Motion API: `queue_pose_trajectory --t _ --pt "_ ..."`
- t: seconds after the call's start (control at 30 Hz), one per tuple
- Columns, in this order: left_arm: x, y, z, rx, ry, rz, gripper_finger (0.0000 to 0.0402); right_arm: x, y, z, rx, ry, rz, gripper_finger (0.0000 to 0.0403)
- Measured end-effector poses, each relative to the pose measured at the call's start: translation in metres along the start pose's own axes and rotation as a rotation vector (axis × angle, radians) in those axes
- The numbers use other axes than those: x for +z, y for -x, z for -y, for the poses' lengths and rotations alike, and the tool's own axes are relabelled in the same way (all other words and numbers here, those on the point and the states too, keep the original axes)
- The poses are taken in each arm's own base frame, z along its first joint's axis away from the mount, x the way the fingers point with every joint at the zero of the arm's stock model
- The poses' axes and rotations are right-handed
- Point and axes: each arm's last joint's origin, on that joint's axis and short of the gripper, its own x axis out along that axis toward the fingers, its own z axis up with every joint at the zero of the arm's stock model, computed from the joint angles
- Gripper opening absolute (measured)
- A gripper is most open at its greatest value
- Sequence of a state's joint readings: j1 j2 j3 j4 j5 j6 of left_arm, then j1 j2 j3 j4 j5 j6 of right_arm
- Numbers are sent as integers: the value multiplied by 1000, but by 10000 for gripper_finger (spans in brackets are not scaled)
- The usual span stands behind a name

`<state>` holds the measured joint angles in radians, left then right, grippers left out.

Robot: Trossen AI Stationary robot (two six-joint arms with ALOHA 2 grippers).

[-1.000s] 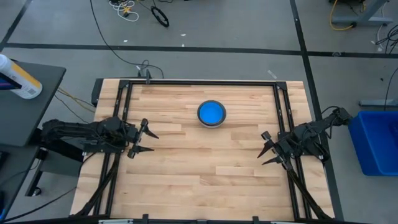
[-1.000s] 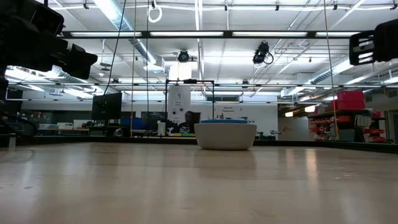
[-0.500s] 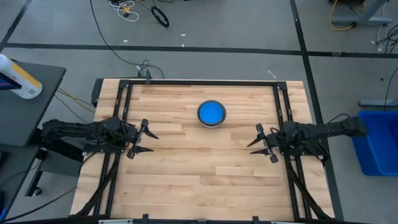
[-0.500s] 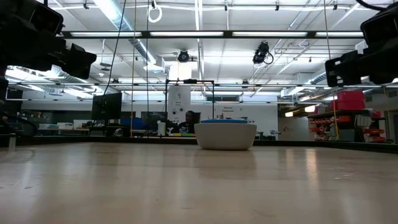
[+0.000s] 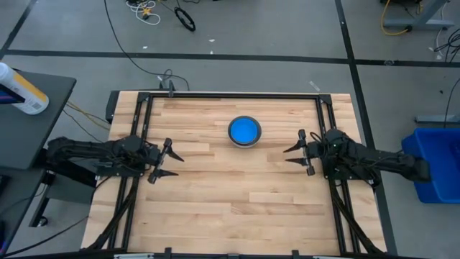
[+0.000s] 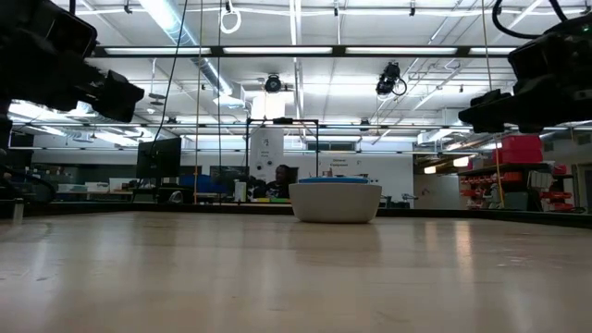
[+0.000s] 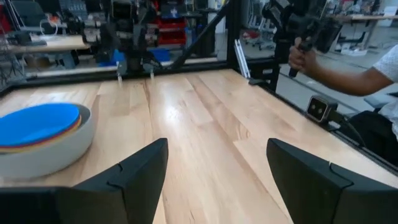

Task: Nest bowls inside each other
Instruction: Return to Home Position

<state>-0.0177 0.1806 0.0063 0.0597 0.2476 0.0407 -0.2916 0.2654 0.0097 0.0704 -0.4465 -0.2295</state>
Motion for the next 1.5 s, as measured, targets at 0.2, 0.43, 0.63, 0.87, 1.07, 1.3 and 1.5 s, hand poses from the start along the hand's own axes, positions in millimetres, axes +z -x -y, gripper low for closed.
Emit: queue_pose_trajectory --t 0.2,0.43,0.63,0.87,1.07,1.3,1.5 --pt "-4 -3 -1 0 17 -47 279 6 4 -3 90 29 82 168" --pt "-4 -3 -1 -2 26 -49 279 16 13 -8 144 61 207 172" --pt "-4 -3 -1 -2 37 -49 279 19 16 -8 141 55 235 171" --pt "-4 -3 -1 -3 39 -49 279 19 15 -13 220 20 234 181" --pt "-4 -3 -1 -3 42 -48 279 21 15 -14 174 28 183 187" --pt "-4 -3 -1 -4 41 -46 279 22 16 -17 267 -15 196 195" --pt "-4 -3 -1 -7 41 -44 279 25 15 -11 73 -28 231 208"
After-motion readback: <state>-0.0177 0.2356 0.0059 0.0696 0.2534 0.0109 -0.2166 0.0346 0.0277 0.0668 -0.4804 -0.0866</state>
